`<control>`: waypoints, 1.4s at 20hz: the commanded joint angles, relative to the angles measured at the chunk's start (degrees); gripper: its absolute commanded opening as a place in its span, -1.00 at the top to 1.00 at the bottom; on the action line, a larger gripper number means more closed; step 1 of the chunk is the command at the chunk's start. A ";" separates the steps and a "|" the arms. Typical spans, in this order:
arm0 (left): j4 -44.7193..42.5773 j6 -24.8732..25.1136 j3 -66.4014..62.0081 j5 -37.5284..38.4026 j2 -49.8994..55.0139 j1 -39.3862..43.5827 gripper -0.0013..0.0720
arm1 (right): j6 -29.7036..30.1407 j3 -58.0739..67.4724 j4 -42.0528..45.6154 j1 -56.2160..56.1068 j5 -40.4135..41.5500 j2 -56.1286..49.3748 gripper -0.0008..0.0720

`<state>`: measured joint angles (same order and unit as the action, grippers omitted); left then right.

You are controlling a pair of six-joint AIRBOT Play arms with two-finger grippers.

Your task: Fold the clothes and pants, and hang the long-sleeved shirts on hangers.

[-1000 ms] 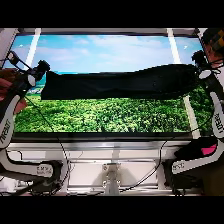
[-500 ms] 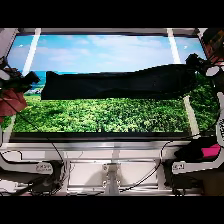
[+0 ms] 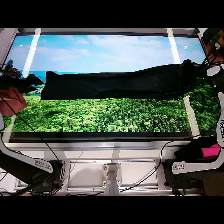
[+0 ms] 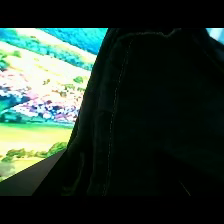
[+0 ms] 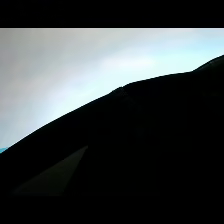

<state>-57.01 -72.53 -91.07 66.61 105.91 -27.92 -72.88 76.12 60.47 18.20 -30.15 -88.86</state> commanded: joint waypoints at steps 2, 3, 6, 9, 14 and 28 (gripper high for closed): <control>3.04 5.18 -2.12 3.06 5.51 -0.39 -0.74 | 0.11 0.07 -3.87 -0.04 -1.53 0.04 -0.32; 2.73 6.21 -2.12 3.08 6.01 -0.39 -0.74 | 0.13 0.07 -4.35 -0.04 -1.55 0.04 -0.32; -1.16 8.48 -2.14 2.89 6.38 -0.07 -0.74 | 0.13 0.07 -5.31 -0.04 -2.08 0.07 -0.32; -0.35 8.52 -2.14 2.91 6.54 0.66 -0.71 | 0.46 0.07 -5.46 -0.44 -3.82 0.07 -0.32; 2.23 10.01 -2.14 5.51 7.85 3.30 -0.58 | 3.78 0.07 -5.49 -2.64 -5.22 0.55 -0.32; 19.71 14.51 -3.06 7.02 3.02 5.79 0.89 | 8.11 2.38 -1.44 -12.52 -7.63 3.80 0.27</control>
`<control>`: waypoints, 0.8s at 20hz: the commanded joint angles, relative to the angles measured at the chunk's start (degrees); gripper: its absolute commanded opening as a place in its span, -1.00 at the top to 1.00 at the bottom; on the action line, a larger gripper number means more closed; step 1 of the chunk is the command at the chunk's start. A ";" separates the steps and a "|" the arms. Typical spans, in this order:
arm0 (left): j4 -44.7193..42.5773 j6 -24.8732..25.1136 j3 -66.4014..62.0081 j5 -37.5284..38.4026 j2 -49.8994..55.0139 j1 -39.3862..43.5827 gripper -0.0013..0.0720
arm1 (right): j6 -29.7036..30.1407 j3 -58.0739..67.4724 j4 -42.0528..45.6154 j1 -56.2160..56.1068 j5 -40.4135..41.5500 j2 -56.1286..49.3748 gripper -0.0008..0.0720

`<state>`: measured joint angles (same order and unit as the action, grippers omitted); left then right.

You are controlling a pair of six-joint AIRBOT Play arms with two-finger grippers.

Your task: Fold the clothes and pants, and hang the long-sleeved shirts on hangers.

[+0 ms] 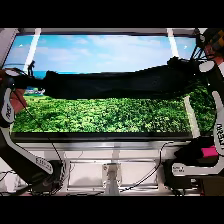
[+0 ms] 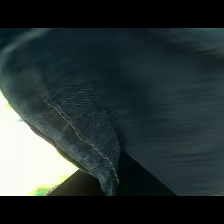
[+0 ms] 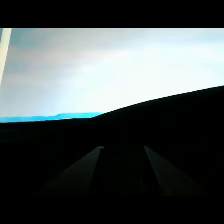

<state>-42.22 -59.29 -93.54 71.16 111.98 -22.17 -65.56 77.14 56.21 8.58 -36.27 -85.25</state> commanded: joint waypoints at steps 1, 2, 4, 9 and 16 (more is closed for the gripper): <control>4.98 1.22 -0.59 2.51 -5.51 -0.04 0.89 | 0.76 2.45 4.48 -4.48 -1.70 0.20 0.29; 5.01 1.20 -0.59 2.49 -7.93 -0.07 0.89 | 0.76 3.52 5.33 -5.88 -1.16 0.20 0.29; 5.03 0.90 -0.59 2.47 -13.11 -0.07 0.89 | 0.74 5.01 5.49 -8.52 3.87 0.20 0.86; 5.07 -4.50 -0.59 2.47 -22.69 0.92 0.89 | -7.08 5.22 4.85 -14.86 9.40 -1.77 0.88; 19.19 -5.07 -0.59 1.60 -24.50 6.40 0.89 | -13.20 5.29 -1.97 -29.62 2.60 -12.07 0.88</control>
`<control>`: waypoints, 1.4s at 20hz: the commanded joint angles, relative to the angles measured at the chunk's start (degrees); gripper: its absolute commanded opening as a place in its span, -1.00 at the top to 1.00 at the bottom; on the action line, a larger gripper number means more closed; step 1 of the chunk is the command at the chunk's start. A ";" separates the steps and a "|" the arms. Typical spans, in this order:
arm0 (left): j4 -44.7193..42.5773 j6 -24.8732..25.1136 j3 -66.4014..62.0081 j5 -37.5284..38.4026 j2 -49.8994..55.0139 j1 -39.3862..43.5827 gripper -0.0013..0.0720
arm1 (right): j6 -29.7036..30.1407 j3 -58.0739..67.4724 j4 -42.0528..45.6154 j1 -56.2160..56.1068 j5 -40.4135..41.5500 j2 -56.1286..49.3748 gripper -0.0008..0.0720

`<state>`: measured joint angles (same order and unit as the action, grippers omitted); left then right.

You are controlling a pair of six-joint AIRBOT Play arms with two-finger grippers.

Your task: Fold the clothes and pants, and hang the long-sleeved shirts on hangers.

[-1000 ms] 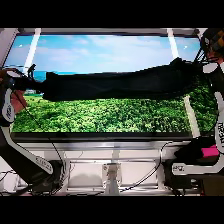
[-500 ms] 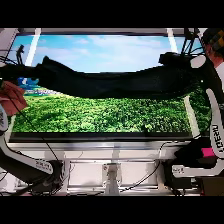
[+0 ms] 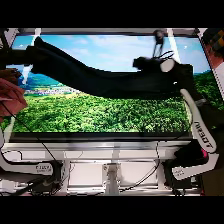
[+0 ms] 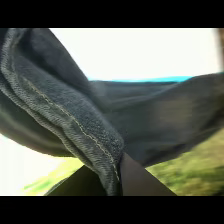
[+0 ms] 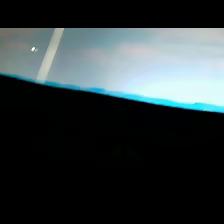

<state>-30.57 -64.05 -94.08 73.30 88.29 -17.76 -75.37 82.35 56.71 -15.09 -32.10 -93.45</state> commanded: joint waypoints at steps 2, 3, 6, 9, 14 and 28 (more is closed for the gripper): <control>8.57 -0.31 -0.04 -0.61 -0.81 3.65 0.89 | -4.79 1.29 -2.71 -10.10 -2.40 -7.04 0.88; 8.57 -0.33 -0.04 -0.57 -0.81 4.55 0.89 | -5.38 2.51 -2.97 -11.93 -2.91 -8.72 0.88; 8.59 -0.31 -0.04 -0.61 -0.81 7.56 0.89 | -10.05 7.98 -2.99 -15.96 -3.98 -14.16 0.88; 8.55 -0.24 -0.02 -1.81 -0.81 10.23 0.89 | -12.61 14.67 -4.22 -18.73 -8.76 -19.30 0.88; 8.50 -0.24 -0.02 -5.79 -0.79 11.34 0.89 | -12.63 17.99 -8.63 -22.14 -11.93 -23.19 0.88; -1.53 -1.64 -0.02 -15.52 7.41 31.36 0.89 | -12.63 17.99 5.66 4.31 -27.28 -9.11 0.88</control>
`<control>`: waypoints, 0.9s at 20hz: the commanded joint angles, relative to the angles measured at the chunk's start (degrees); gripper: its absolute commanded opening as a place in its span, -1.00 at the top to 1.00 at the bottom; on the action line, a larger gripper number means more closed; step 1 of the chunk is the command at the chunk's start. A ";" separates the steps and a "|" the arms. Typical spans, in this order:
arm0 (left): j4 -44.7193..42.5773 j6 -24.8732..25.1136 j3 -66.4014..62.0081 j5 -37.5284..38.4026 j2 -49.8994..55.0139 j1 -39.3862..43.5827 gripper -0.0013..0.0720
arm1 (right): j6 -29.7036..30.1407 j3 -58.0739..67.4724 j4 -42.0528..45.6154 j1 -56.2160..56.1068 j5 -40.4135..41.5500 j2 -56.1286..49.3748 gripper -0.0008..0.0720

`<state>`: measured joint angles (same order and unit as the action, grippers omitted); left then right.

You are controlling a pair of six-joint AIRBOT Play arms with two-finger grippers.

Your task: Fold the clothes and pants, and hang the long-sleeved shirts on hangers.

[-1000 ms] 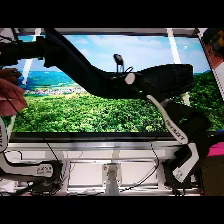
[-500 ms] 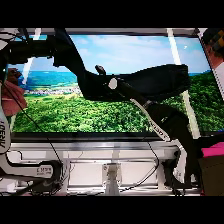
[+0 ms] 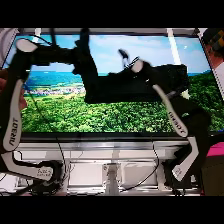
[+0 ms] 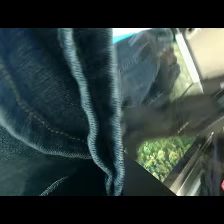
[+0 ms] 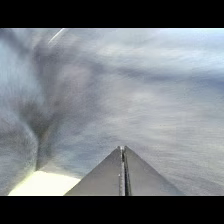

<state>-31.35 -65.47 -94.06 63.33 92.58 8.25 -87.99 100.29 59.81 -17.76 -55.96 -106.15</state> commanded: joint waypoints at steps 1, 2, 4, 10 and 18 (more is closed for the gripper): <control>-0.63 -0.22 -0.04 -7.50 4.48 7.34 0.89 | -0.02 0.04 2.56 9.18 -3.43 4.79 0.88; -0.02 -0.22 -0.04 -9.29 5.92 9.44 0.89 | 0.00 0.04 2.56 11.32 -3.41 5.99 0.87; 0.55 -0.20 -0.04 -13.55 8.44 13.20 0.89 | 0.09 0.04 2.58 14.80 -3.52 7.61 0.87; 5.16 -0.17 -0.04 -21.33 13.86 18.40 0.10 | 0.59 0.00 2.97 18.84 -8.92 8.33 0.87; 19.43 -0.07 -0.04 -10.78 13.16 13.14 -0.93 | 0.59 0.00 3.50 18.80 -9.73 8.33 0.87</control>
<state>-15.46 -65.65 -94.08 46.65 105.95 23.83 -87.44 100.29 63.16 0.91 -64.95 -97.86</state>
